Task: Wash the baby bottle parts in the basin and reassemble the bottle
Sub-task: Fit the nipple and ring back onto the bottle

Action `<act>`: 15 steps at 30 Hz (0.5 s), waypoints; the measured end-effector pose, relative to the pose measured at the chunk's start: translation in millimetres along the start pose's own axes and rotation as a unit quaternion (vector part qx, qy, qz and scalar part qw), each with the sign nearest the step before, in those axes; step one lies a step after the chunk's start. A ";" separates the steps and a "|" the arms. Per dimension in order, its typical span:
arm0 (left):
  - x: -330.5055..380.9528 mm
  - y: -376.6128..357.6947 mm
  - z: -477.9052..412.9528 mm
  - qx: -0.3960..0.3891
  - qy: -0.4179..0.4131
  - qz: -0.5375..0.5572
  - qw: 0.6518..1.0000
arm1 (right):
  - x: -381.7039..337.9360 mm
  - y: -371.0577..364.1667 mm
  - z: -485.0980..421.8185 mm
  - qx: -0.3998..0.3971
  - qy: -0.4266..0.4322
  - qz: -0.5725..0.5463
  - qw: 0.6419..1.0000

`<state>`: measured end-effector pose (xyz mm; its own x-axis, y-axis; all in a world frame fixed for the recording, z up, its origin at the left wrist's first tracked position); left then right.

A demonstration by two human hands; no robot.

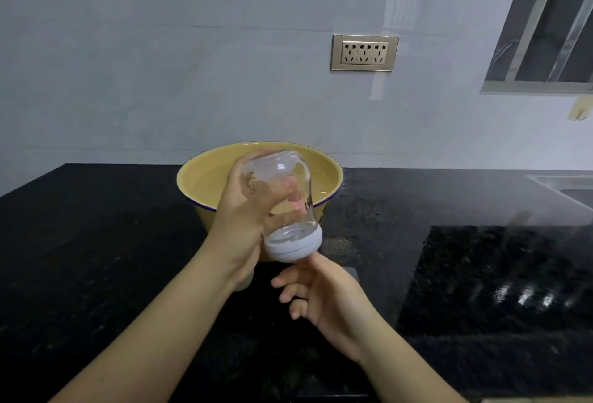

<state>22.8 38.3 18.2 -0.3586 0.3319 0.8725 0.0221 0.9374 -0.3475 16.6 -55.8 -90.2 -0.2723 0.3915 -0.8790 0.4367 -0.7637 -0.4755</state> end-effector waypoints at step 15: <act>-5.5 -14.7 11.2 -0.046 -0.014 -0.009 0.999 | -7.1 -26.9 14.7 -0.202 0.063 0.010 0.977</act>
<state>14.0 21.5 14.7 -0.3859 0.3121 0.8681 0.1011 0.9497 -0.2965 -5.9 -45.6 -70.7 -0.1642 0.4579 -0.8737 0.7502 -0.5171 -0.4120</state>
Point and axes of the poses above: each hand's wrist, its own z-axis away from the middle knuckle, its own y-axis out of the back of the hand, x = y × z, the point moved 7 cm from there along -z, towards the middle knuckle, and after that the axes turned 2 degrees about x, right-handed, at the moved point
